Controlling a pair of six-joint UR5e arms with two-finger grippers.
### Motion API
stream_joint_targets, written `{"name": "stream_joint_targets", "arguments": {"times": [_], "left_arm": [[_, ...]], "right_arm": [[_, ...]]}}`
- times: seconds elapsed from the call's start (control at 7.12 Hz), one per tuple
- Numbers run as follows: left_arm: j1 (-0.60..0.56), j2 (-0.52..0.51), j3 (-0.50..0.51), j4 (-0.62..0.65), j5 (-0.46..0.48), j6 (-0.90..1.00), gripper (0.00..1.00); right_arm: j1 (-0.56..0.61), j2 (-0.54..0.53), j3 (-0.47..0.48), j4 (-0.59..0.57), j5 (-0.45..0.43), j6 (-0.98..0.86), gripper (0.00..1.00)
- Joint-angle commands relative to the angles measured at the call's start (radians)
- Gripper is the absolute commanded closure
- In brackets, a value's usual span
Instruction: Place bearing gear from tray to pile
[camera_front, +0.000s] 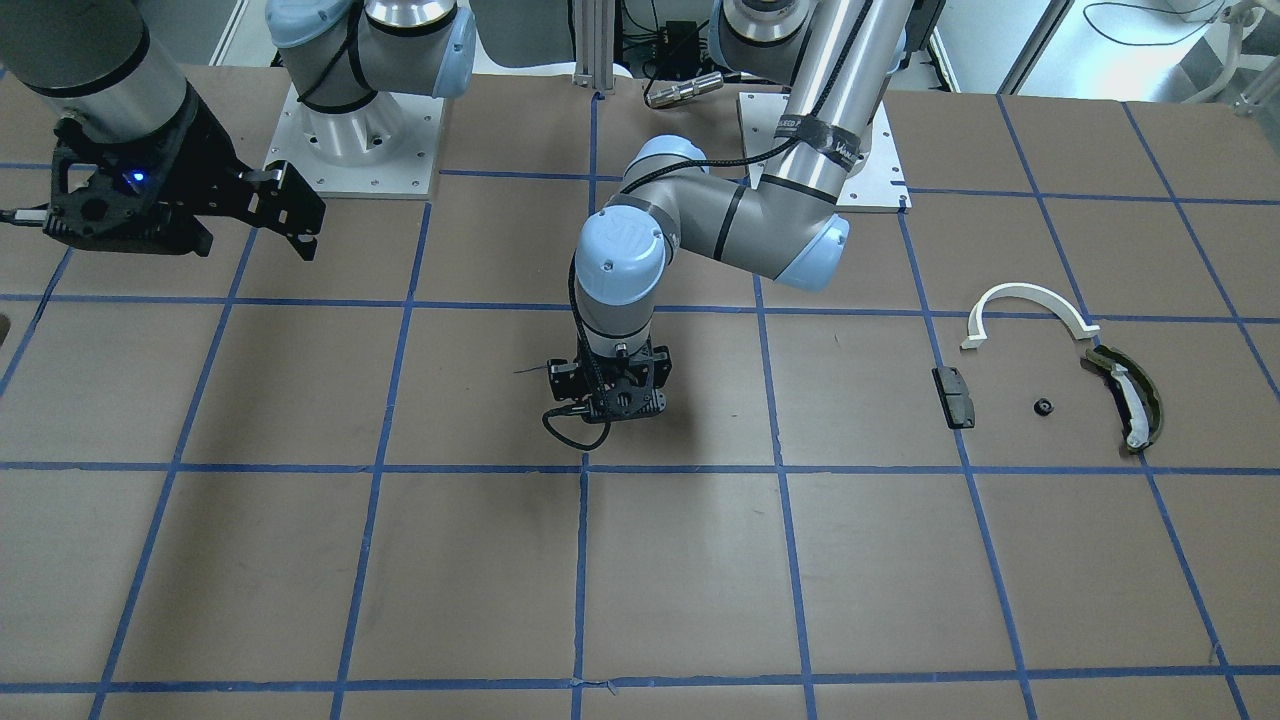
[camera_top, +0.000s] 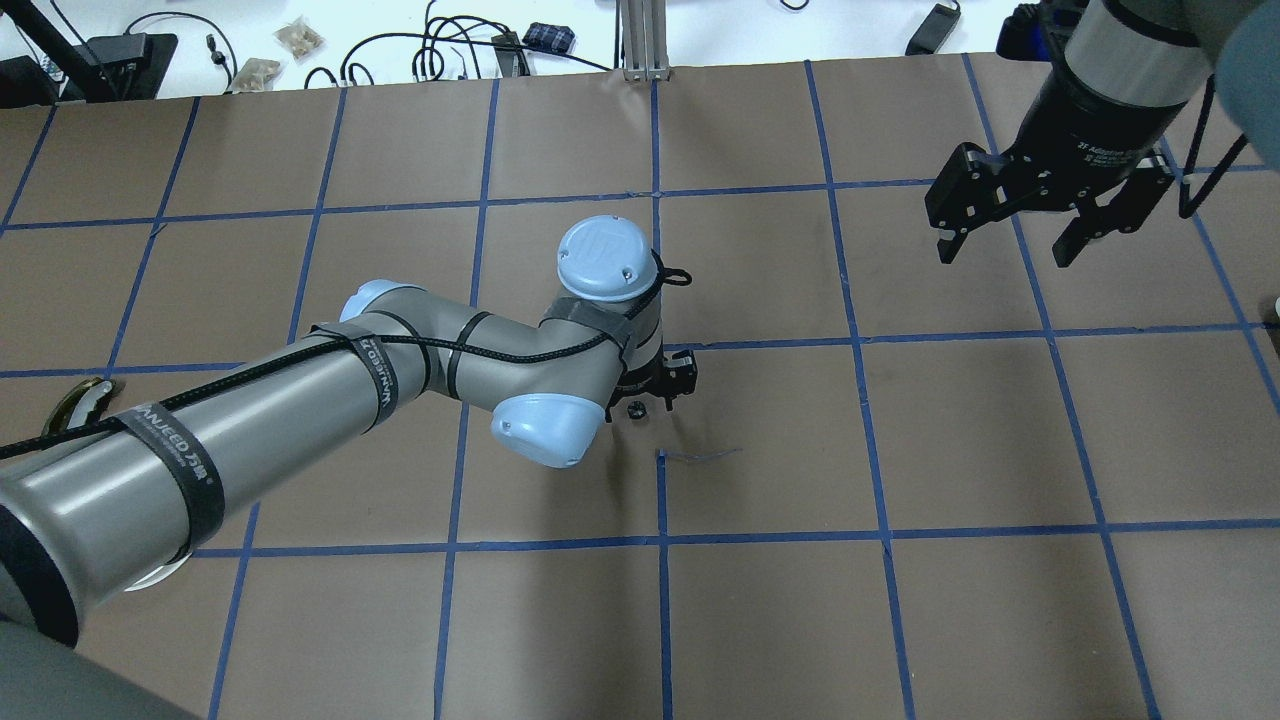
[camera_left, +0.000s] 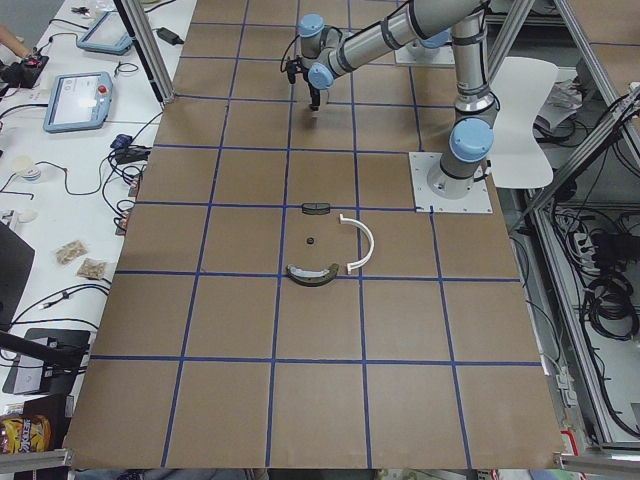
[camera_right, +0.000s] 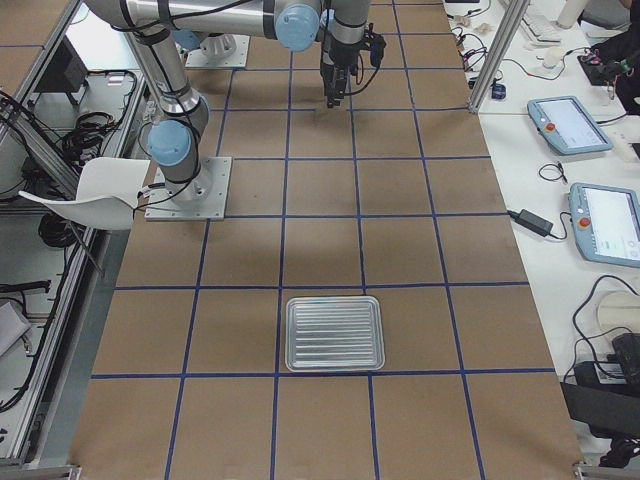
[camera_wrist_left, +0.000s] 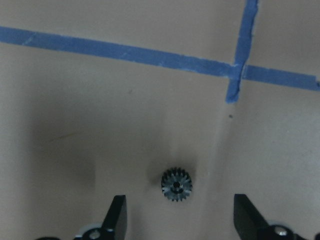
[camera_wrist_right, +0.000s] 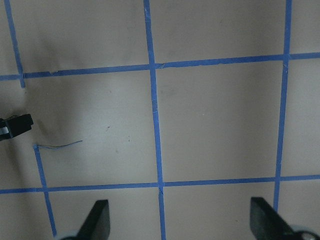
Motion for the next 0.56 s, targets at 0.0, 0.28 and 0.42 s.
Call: {"name": "stream_joint_targets", "arguments": {"times": [0.0,0.28,0.42], "left_arm": [[-0.001,-0.02,-0.002,0.029,0.004,0.006,0.38],[-0.001,-0.017,-0.001,0.028,0.004,0.012,1.0],[0.001,-0.003,-0.008,0.031,0.002,0.02,1.0]], "right_arm": [[0.073,-0.003,0.029,-0.012,-0.075,0.025,0.0],[0.075,0.005,0.029,-0.038,-0.066,0.013,0.0],[0.073,0.005,0.027,-0.049,-0.063,0.013,0.0]]}}
